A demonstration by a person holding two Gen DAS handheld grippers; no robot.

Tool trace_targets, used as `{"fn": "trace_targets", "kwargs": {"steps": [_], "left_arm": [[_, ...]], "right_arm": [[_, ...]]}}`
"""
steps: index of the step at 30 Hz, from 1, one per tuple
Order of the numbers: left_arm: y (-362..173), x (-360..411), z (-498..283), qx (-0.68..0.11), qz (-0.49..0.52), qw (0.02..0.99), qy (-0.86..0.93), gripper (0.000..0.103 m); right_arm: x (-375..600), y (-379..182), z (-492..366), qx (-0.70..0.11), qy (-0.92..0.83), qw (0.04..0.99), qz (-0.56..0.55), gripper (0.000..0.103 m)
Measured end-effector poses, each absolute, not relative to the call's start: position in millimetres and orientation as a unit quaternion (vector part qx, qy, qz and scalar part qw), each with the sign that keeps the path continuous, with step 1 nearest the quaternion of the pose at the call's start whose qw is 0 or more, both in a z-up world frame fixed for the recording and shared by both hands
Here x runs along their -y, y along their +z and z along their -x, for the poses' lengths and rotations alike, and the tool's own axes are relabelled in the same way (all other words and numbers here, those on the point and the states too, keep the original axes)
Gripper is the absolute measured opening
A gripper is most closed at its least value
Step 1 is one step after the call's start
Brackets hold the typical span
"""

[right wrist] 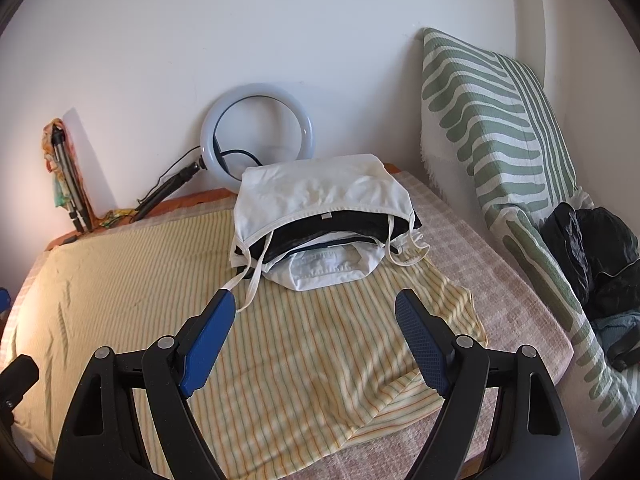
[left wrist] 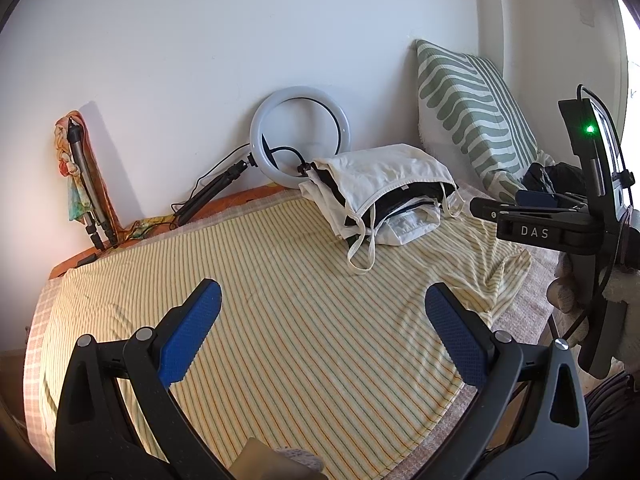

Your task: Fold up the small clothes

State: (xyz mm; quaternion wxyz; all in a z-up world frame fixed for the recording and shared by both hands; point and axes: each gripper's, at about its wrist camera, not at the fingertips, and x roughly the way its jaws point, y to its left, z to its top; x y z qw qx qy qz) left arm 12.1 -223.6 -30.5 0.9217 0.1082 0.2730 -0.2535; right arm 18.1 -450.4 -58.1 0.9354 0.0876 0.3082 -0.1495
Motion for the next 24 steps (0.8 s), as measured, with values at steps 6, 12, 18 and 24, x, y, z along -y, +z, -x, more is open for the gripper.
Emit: {"fn": "trace_targets", "kwargs": {"steps": [6, 12, 18, 24], "left_arm": [[-29.2, 224.2, -11.6, -0.275, -0.107, 0.921, -0.254, 0.103], [-29.3, 224.2, -11.4, -0.275, -0.107, 0.921, -0.254, 0.103], [-29.2, 223.6, -11.4, -0.275, -0.106, 0.921, -0.254, 0.103], [-29.3, 223.9, -11.1, -0.275, -0.106, 0.921, -0.254, 0.103]], "right_arm": [[450.4, -58.4, -18.2, -0.308, -0.15, 0.935, -0.088, 0.082], [450.9, -58.1, -18.9, -0.309, -0.15, 0.935, -0.089, 0.082], [450.9, -58.1, -18.4, -0.308, -0.151, 0.935, -0.089, 0.082], [450.6, -58.1, -18.1, -0.309, -0.151, 0.935, -0.09, 0.082]]}}
